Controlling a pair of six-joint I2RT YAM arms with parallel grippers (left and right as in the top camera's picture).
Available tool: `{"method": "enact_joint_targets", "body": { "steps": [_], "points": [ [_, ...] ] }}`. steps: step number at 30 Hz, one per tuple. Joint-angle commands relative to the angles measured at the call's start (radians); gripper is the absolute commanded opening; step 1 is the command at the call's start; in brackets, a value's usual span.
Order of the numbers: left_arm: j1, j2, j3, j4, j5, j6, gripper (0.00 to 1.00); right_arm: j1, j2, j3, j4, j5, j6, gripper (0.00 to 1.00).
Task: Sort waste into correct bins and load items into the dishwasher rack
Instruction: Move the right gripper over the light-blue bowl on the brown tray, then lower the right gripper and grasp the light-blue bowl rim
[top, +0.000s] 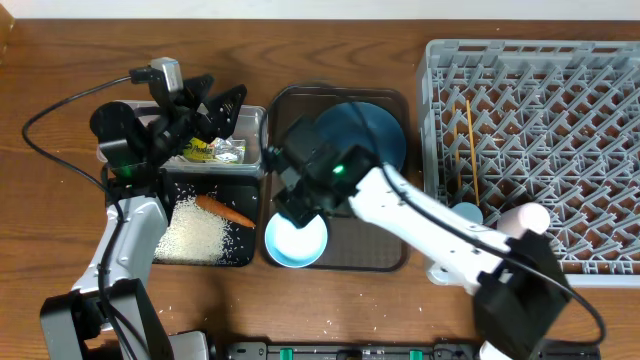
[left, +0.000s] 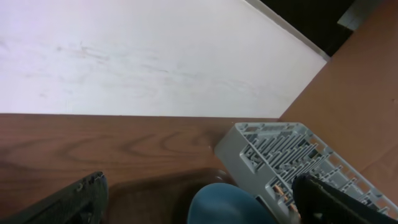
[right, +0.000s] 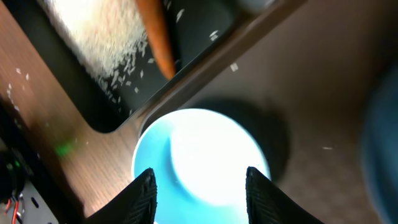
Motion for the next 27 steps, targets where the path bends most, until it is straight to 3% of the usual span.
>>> {"method": "enact_joint_targets", "body": {
  "steps": [1,18,27],
  "points": [
    [0.001,-0.016,-0.001,0.011,-0.007,0.046,0.96,0.040,0.044,0.003,0.011,-0.001,0.008,0.45],
    [0.001,-0.016,-0.001,0.032,-0.007,0.046,0.97,0.185,0.100,0.002,0.029,0.052,0.027,0.44],
    [0.001,-0.016,-0.001,0.048,-0.006,0.046,0.96,0.193,0.100,-0.034,0.031,0.078,0.027,0.44]
  ]
}}
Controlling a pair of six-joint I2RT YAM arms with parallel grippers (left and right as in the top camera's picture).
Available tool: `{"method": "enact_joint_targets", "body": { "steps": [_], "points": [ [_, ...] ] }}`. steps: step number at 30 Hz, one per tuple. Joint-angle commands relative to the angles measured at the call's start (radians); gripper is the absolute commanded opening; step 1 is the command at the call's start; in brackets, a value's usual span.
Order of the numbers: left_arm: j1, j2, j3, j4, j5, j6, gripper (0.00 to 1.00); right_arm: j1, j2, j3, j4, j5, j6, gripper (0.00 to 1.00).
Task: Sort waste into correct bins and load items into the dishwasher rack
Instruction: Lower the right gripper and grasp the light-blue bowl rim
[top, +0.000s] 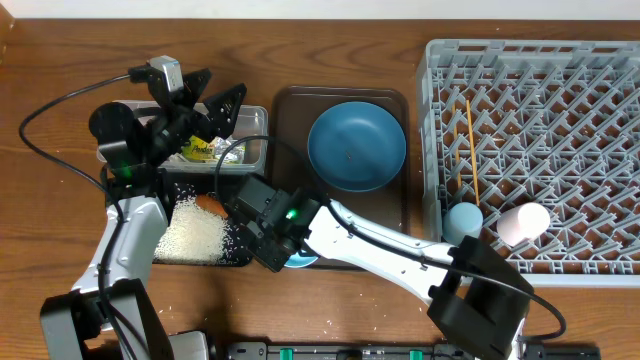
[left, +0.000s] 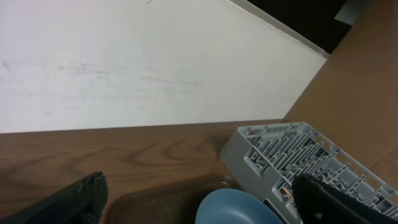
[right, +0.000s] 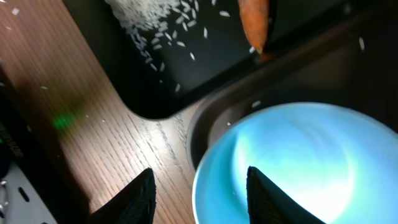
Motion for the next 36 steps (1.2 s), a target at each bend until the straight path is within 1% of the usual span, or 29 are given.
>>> {"method": "enact_joint_targets", "body": {
  "steps": [1,12,22,26,29,36],
  "points": [
    [0.001,-0.016,-0.001,0.008,-0.006,0.013,0.97,0.007,0.011,-0.021,0.002,0.017,0.011,0.44],
    [0.001,-0.016,-0.001,0.008,-0.006,0.013,0.97,0.021,0.011,-0.032,-0.008,0.017,0.022,0.42],
    [0.001,-0.016,-0.001,0.008,-0.006,0.013,0.96,0.021,0.011,-0.098,0.052,0.016,0.023,0.41],
    [0.001,-0.016,-0.001,0.008,-0.006,0.013,0.96,0.021,0.011,-0.104,0.055,0.016,0.023,0.36],
    [0.001,-0.016,-0.001,0.008,-0.006,0.013,0.96,0.022,0.011,-0.104,0.057,0.015,0.023,0.24],
    [0.001,-0.016,-0.001,0.008,-0.006,0.013,0.96,0.036,0.011,-0.113,0.056,0.016,0.023,0.21]
  ]
}}
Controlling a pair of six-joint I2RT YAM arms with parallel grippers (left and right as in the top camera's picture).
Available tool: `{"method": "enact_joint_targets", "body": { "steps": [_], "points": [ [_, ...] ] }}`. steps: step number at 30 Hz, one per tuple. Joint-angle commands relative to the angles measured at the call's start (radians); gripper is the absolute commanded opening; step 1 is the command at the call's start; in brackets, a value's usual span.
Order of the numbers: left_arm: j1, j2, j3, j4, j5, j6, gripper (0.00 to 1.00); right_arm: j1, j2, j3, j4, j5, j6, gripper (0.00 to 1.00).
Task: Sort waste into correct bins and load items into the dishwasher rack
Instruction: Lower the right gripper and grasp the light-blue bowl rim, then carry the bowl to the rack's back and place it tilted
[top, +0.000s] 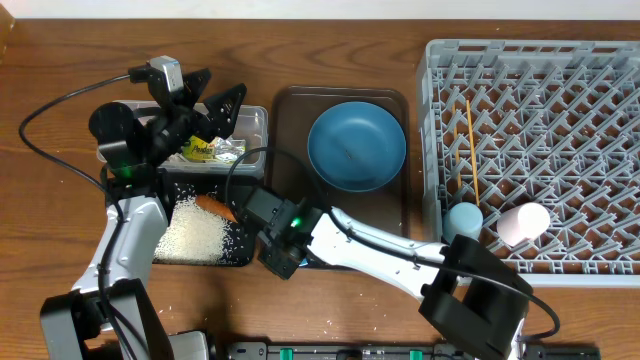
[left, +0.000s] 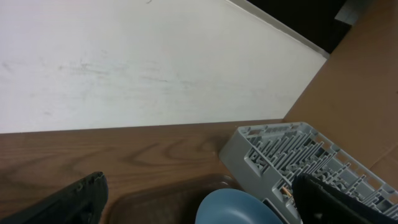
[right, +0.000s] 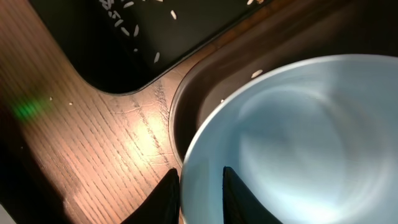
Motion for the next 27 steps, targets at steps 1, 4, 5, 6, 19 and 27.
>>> {"method": "enact_joint_targets", "body": {
  "steps": [1,4,5,6,19,27],
  "points": [
    [0.001,-0.016,-0.001,0.008,-0.006,0.013,0.96,0.033,0.010,-0.011,0.002,0.005,0.007,0.21],
    [0.001,-0.016,-0.001,0.008,-0.006,0.013,0.96,0.039,0.010,-0.011,0.002,0.005,0.007,0.18],
    [0.001,-0.016,-0.001,0.008,-0.006,0.013,0.96,0.041,0.010,-0.011,0.002,0.005,0.007,0.15],
    [0.001,-0.016,-0.001,0.008,-0.006,0.013,0.97,0.043,0.010,-0.011,0.002,0.005,0.007,0.11],
    [0.001,-0.016,-0.001,0.008,-0.006,0.013,0.96,-0.001,-0.075,-0.005,-0.031,-0.006,0.007,0.01],
    [0.001,-0.016,-0.001,0.008,-0.006,0.013,0.96,-0.116,-0.276,-0.005,-0.076,-0.006,0.007,0.01]
  ]
}}
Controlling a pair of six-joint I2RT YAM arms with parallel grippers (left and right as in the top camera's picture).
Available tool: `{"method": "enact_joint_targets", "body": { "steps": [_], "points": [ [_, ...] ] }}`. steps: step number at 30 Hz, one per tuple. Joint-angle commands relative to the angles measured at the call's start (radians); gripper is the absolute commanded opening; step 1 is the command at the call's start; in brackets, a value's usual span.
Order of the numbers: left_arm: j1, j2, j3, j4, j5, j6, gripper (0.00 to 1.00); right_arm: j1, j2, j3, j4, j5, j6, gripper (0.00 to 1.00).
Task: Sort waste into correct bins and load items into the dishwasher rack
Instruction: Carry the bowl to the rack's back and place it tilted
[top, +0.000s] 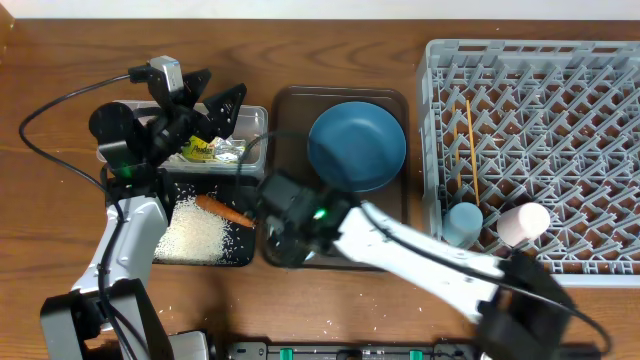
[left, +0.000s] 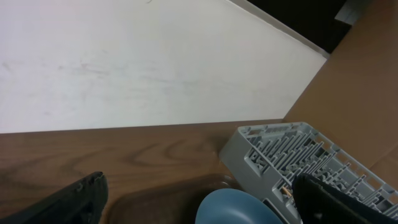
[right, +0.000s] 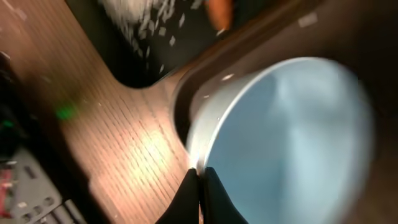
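My right gripper (right: 199, 178) is shut on the near-left rim of the light blue bowl (right: 292, 137), which sits at the brown tray's (top: 392, 245) front left corner. In the overhead view the right gripper (top: 283, 237) and its arm cover that bowl. A dark blue bowl (top: 356, 146) lies at the back of the tray and also shows in the left wrist view (left: 236, 210). The grey dishwasher rack (top: 560, 90) stands on the right. My left gripper (top: 205, 108) hangs open above the clear bin (top: 255, 120), holding nothing.
A black bin (top: 240, 255) beside the tray holds rice (top: 190, 232) and a carrot (top: 225, 211). The clear bin holds a wrapper (top: 215, 150). In the rack are an orange stick (top: 470, 140), a light blue cup (top: 462, 222) and a pink cup (top: 522, 222). Rice grains dot the table's front.
My right gripper's jaws, which stood apart on either side of the light blue bowl's rim, are now shut on it. The wrist has shifted slightly toward the tray. The left arm is unchanged.
My right gripper was open above the light blue bowl. Then it was at the bowl's front left edge, still open. Then it stood low with a finger on each side of the rim, and now it pinches that rim. The left gripper stayed open over the clear bin.
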Motion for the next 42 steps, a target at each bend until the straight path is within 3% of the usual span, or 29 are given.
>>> {"method": "enact_joint_targets", "body": {
  "steps": [1,11,25,32,42],
  "points": [
    [0.001,-0.016,-0.001,0.008,-0.006,0.013,0.96,-0.071,-0.122,-0.001,-0.027,-0.006,0.008,0.01],
    [0.001,-0.016,-0.001,0.008,-0.006,0.013,0.96,-0.404,-0.359,-0.001,-0.135,-0.016,-0.005,0.01],
    [0.001,-0.016,-0.001,0.008,-0.006,0.013,0.96,-1.024,-0.386,-0.002,-0.133,-0.436,-0.223,0.01],
    [0.001,-0.016,-0.001,0.008,-0.006,0.013,0.96,-1.191,-0.327,-0.002,-0.055,-0.713,-0.286,0.01],
    [0.001,-0.016,-0.001,0.008,-0.006,0.013,0.96,-1.282,-0.142,-0.002,0.013,-0.897,-0.327,0.01]
  ]
}}
